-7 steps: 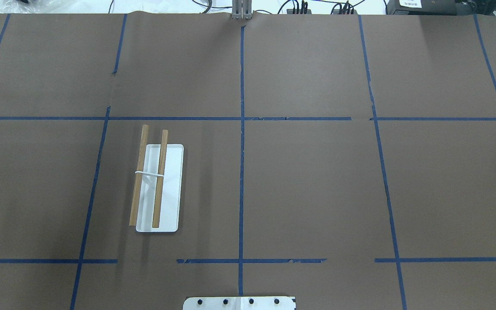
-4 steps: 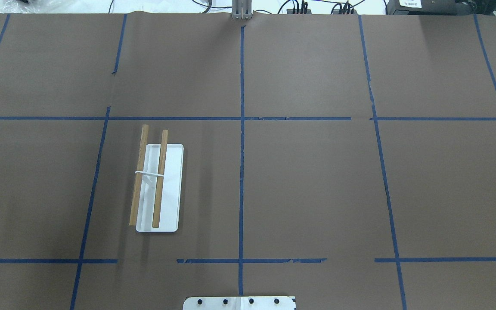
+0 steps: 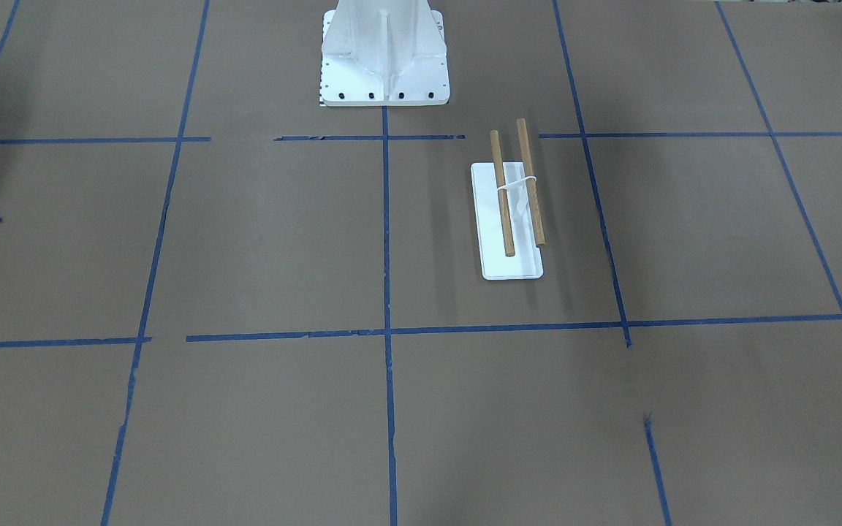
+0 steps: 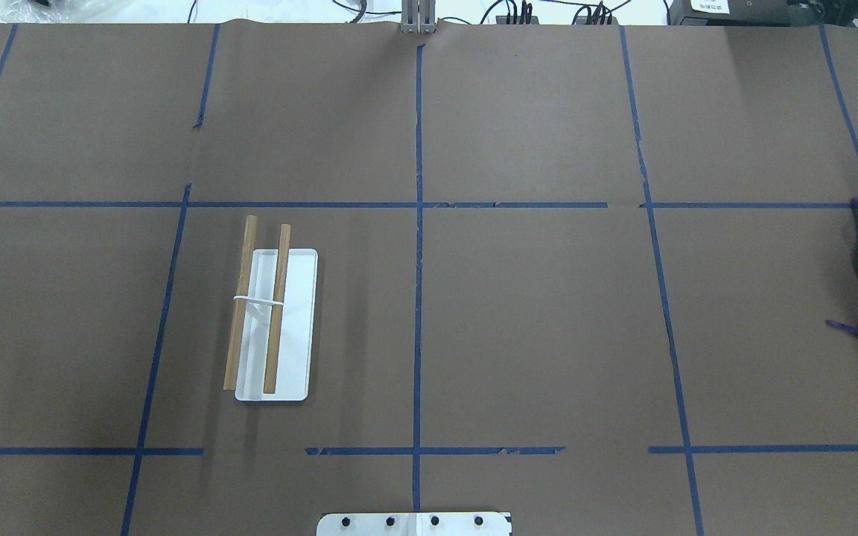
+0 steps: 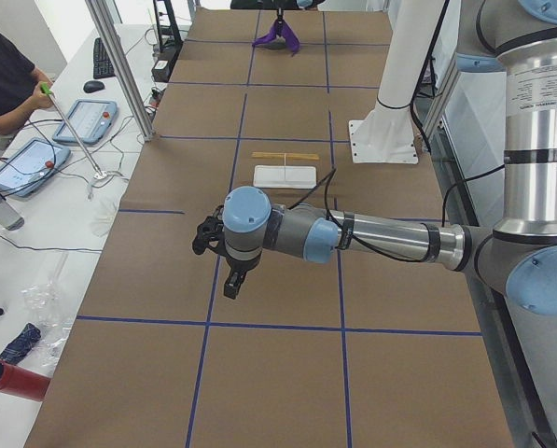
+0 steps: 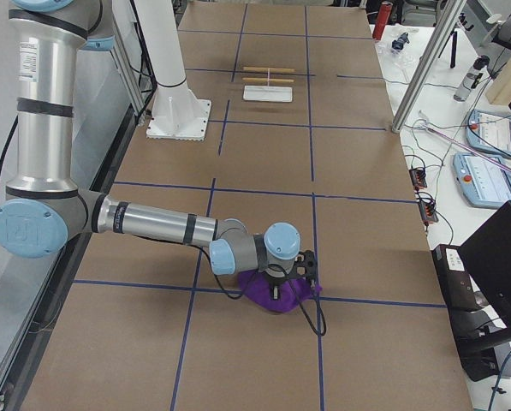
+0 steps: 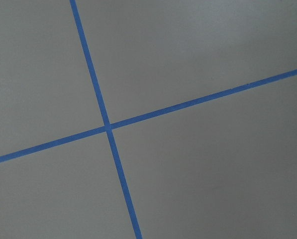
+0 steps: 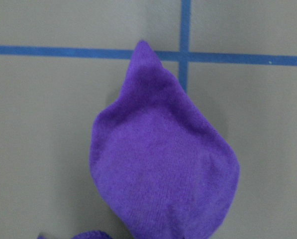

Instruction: Hang towel on rack

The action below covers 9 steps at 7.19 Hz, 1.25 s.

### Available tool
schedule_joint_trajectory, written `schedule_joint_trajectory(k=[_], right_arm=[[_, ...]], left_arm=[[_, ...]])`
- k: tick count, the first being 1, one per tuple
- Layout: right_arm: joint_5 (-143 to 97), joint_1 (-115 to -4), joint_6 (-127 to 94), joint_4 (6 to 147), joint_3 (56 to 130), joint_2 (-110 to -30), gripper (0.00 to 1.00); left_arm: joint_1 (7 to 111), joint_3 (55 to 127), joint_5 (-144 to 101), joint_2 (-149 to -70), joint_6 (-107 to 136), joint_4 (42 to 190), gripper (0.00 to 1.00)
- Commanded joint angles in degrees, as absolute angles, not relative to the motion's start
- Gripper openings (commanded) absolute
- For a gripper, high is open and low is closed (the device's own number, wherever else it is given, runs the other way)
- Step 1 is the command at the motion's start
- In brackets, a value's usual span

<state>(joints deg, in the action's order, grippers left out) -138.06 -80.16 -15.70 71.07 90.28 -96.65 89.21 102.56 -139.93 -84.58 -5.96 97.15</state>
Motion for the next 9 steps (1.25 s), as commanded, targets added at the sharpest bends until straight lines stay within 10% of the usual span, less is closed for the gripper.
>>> schedule_joint_trajectory(k=[1, 9], right_arm=[[-145.2, -77.9, -31.7, 71.6, 101.6, -97.0, 0.00], [-129.2, -42.5, -96.9, 72.0, 112.5, -61.1, 0.00]], left_arm=[[89.2, 102.6, -142.8, -84.5, -6.0, 97.1, 1.00], [76.2, 103.3, -145.4, -84.9, 40.5, 129.8, 1.00]])
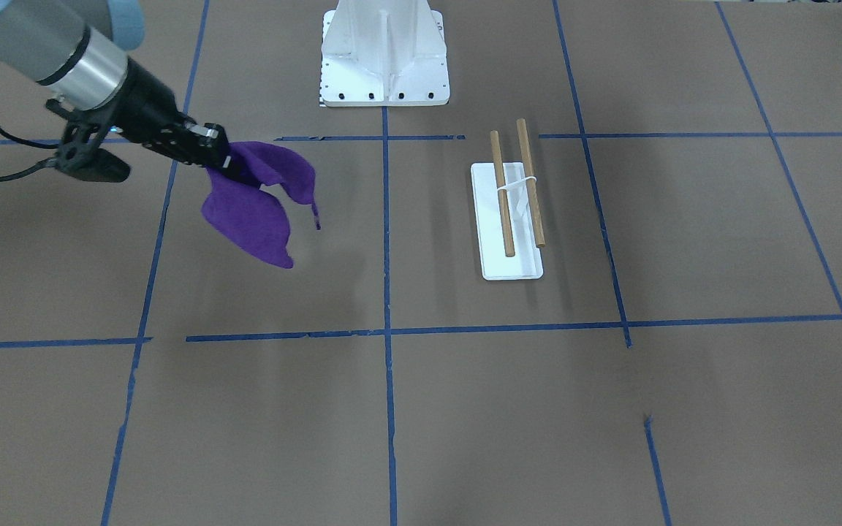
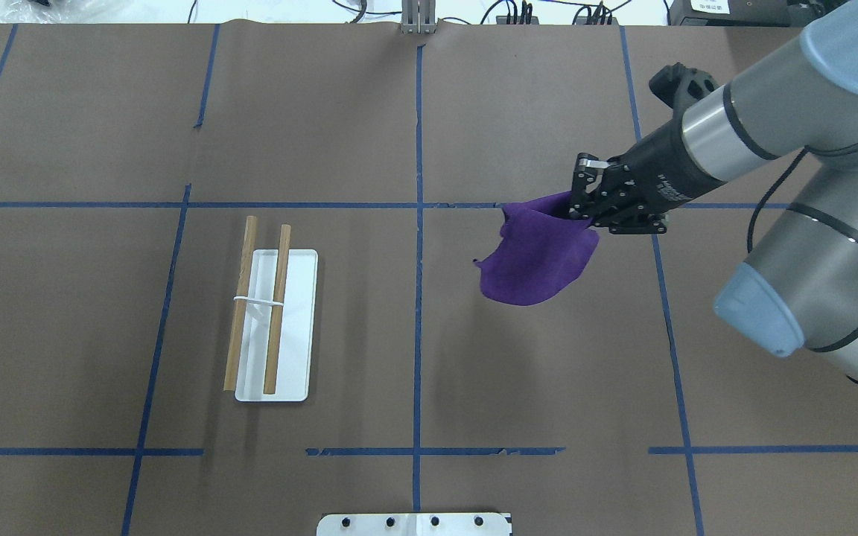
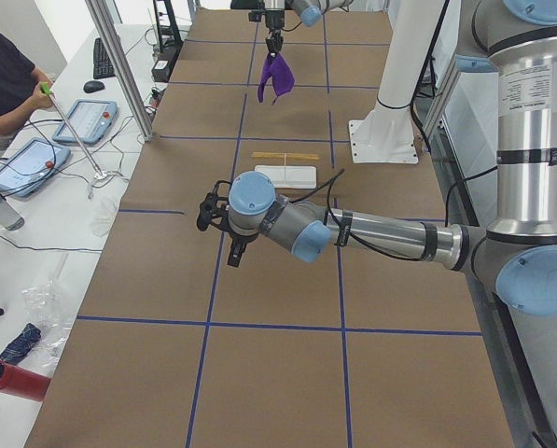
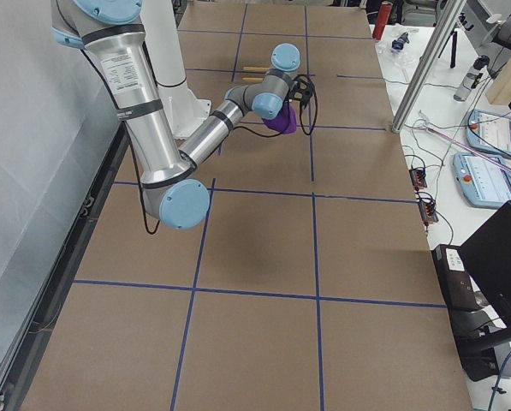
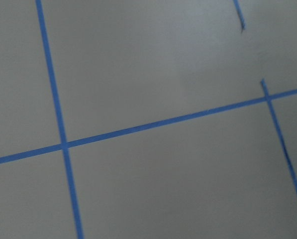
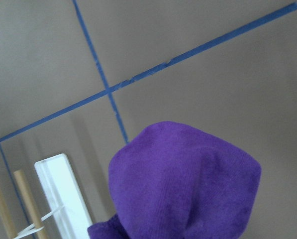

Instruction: Hang towel on rack

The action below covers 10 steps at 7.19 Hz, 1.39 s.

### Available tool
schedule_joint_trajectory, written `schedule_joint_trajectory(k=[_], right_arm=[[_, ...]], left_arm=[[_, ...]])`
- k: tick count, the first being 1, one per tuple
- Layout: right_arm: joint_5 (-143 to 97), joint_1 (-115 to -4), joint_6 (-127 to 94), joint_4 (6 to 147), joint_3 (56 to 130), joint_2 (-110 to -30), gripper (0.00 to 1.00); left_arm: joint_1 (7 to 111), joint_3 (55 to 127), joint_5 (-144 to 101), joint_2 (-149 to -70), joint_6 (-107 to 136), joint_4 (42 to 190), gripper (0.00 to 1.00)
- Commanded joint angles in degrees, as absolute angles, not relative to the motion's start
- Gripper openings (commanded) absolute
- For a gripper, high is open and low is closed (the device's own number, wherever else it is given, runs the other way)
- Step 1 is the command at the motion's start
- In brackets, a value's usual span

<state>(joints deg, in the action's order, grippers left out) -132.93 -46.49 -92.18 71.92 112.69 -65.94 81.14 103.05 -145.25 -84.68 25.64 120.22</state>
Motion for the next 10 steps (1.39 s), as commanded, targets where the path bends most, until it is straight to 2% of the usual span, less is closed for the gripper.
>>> schedule_joint_trajectory(k=[1, 2, 6, 7, 10], right_arm=[[-125.9, -39.8, -100.2, 72.0, 112.4, -58.6, 0.00], [-123.0, -37.7, -101.2, 72.0, 112.4, -56.4, 0.00], [-118.1, -34.5, -101.3, 71.9, 112.4, -51.5, 0.00], [-118.1, -34.1, -101.3, 71.9, 112.4, -50.7, 0.00], [-114.5, -32.1, -101.3, 71.8, 112.7, -49.7, 0.00]], left_arm=[[71.2, 104.4, -145.3, -86.5, 54.4, 135.7, 1.00], [66.6, 104.6, -145.2, -92.4, 71.5, 138.7, 1.00], [53.7, 100.7, -143.3, -113.3, 112.1, 138.3, 1.00], [49.4, 100.3, -137.9, -115.6, 117.9, 138.3, 1.00], [44.0, 99.8, -134.6, -117.6, 123.4, 138.3, 0.89]])
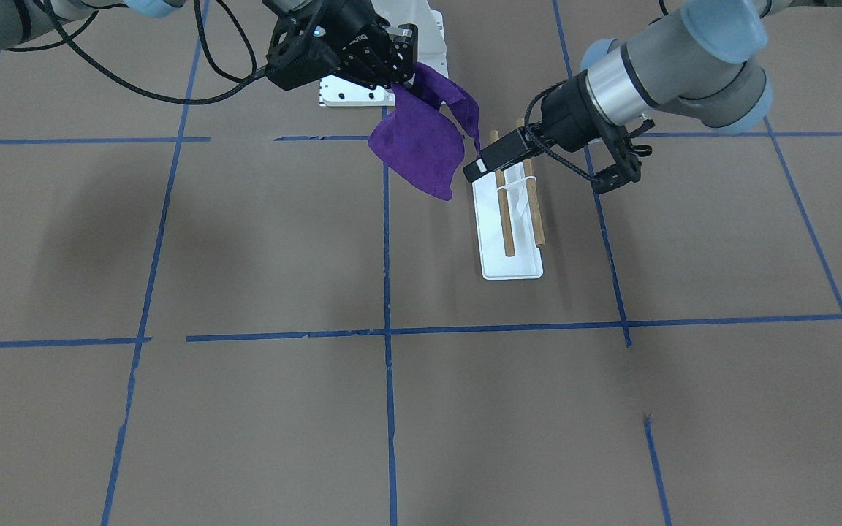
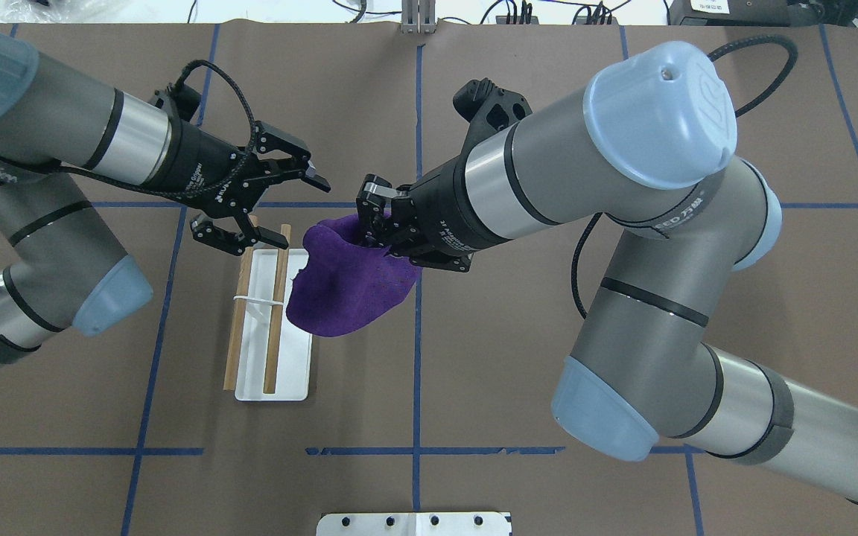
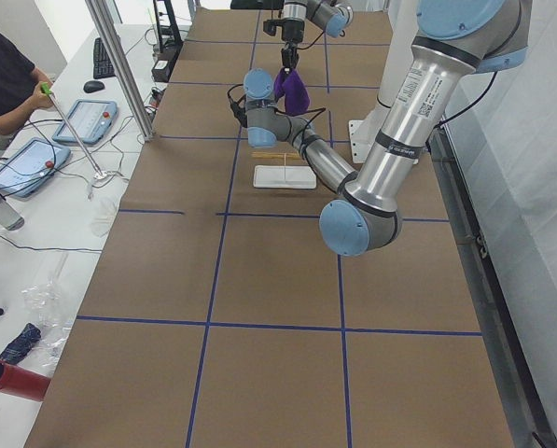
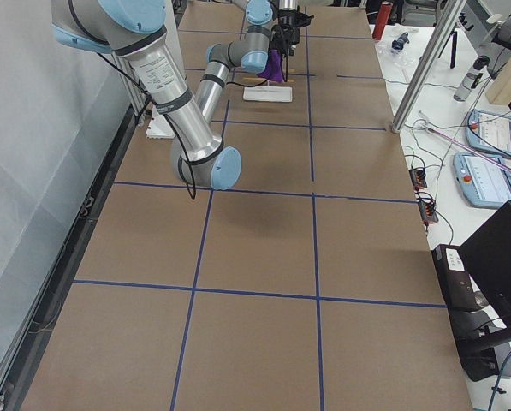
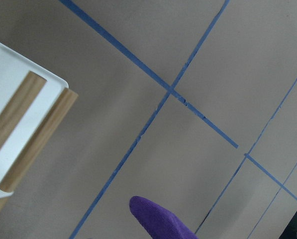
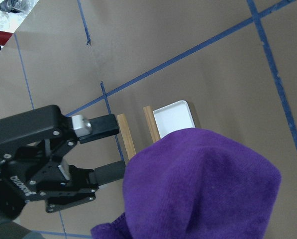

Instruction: Hang towel on rack

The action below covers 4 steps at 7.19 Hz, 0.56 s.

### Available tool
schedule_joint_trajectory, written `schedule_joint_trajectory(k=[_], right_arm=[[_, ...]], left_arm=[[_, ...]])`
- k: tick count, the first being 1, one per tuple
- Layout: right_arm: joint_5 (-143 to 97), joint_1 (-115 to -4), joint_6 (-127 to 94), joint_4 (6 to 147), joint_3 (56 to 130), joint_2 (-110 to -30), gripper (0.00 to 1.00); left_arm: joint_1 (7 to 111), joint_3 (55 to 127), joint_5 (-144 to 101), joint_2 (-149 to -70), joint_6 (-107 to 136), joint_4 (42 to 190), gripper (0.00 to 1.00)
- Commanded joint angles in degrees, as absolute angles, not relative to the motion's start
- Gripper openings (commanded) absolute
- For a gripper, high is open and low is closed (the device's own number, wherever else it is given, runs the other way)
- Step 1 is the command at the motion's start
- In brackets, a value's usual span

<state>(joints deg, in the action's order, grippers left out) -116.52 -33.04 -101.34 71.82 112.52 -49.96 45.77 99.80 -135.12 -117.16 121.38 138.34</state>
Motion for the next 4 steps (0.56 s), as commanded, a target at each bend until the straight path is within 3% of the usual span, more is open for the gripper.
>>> schedule_joint_trajectory(k=[1, 3, 4], right_arm=[[-114.3, -32.1, -101.3, 71.8, 112.7, -49.3, 0.00], [-114.3, -32.1, -101.3, 71.9, 112.7, -49.3, 0.00], [-114.3, -32.1, -101.3, 71.9, 112.8, -49.3, 0.00]], left_arm=[[43.4, 100.5, -134.6, -117.6, 124.7, 138.3, 0.89], [43.3, 100.9, -134.6, -117.6, 125.9, 138.3, 0.85], [43.3, 100.8, -134.6, -118.1, 125.9, 138.3, 0.64]])
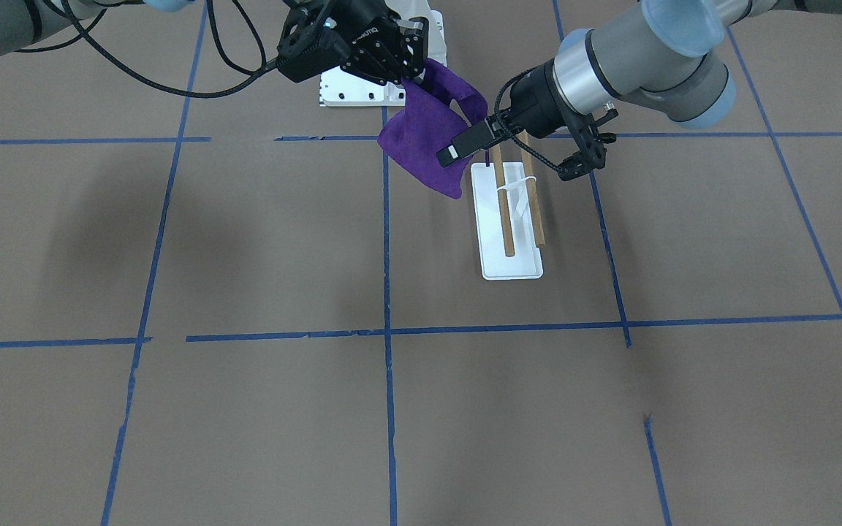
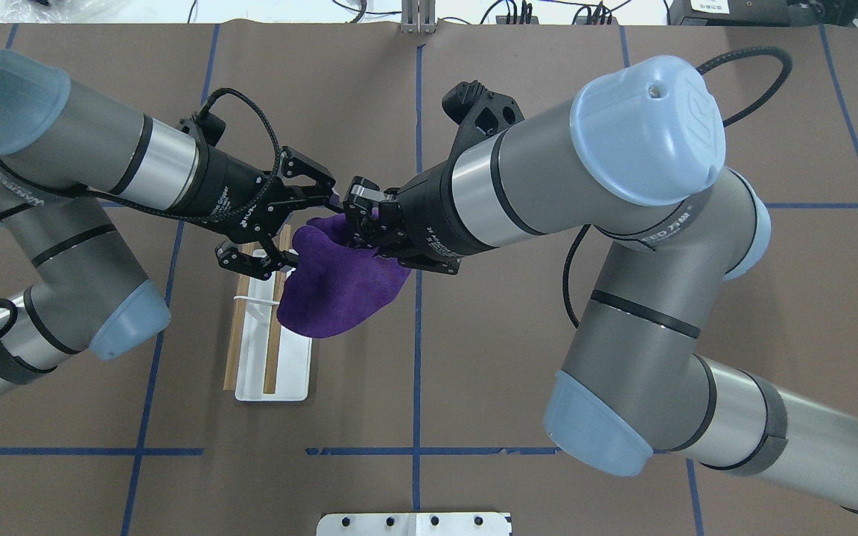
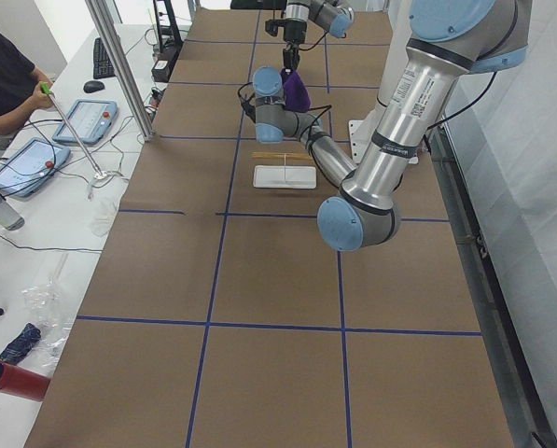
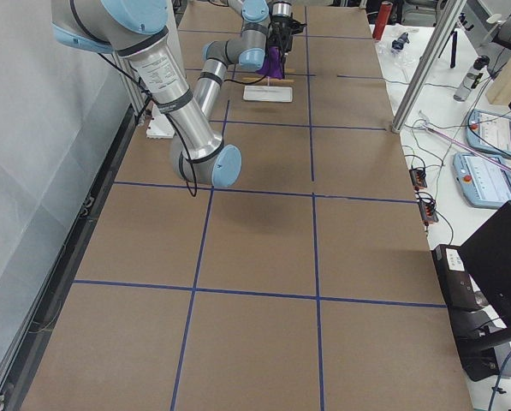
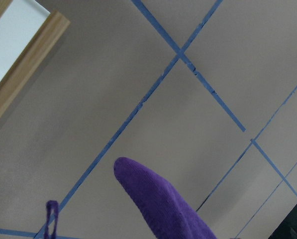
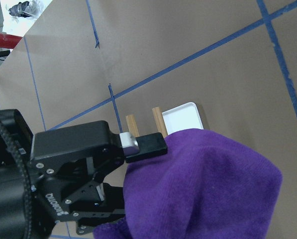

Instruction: Hang towel on rack

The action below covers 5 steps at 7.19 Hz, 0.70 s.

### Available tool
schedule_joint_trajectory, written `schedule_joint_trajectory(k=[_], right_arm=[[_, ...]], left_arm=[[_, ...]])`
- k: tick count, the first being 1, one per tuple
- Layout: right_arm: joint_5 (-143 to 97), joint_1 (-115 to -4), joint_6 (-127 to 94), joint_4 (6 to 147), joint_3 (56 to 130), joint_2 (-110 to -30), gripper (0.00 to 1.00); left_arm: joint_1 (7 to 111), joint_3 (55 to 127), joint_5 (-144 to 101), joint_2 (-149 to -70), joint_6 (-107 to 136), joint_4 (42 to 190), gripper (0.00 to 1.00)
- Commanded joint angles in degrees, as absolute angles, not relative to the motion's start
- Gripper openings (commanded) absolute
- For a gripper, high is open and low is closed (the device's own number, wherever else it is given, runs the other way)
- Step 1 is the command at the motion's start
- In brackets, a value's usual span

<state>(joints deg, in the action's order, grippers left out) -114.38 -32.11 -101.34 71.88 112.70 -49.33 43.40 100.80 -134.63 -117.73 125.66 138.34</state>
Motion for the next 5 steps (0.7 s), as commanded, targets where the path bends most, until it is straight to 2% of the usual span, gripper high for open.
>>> schedule_joint_trajectory(k=[1, 2, 5], right_arm=[[-114.4, -32.1, -101.3, 71.9, 112.9, -49.4, 0.00], [-114.4, -32.1, -101.3, 71.9, 113.2, -49.7, 0.00], [-114.9, -32.1, -101.1, 71.9, 114.3, -50.4, 0.00]], left_arm=[[43.3, 100.7, -134.6, -118.2, 126.5, 138.4, 0.22], [43.3, 100.9, -134.6, -118.1, 126.4, 138.5, 0.00], [43.4, 102.0, -134.5, -117.8, 126.4, 138.5, 0.00]])
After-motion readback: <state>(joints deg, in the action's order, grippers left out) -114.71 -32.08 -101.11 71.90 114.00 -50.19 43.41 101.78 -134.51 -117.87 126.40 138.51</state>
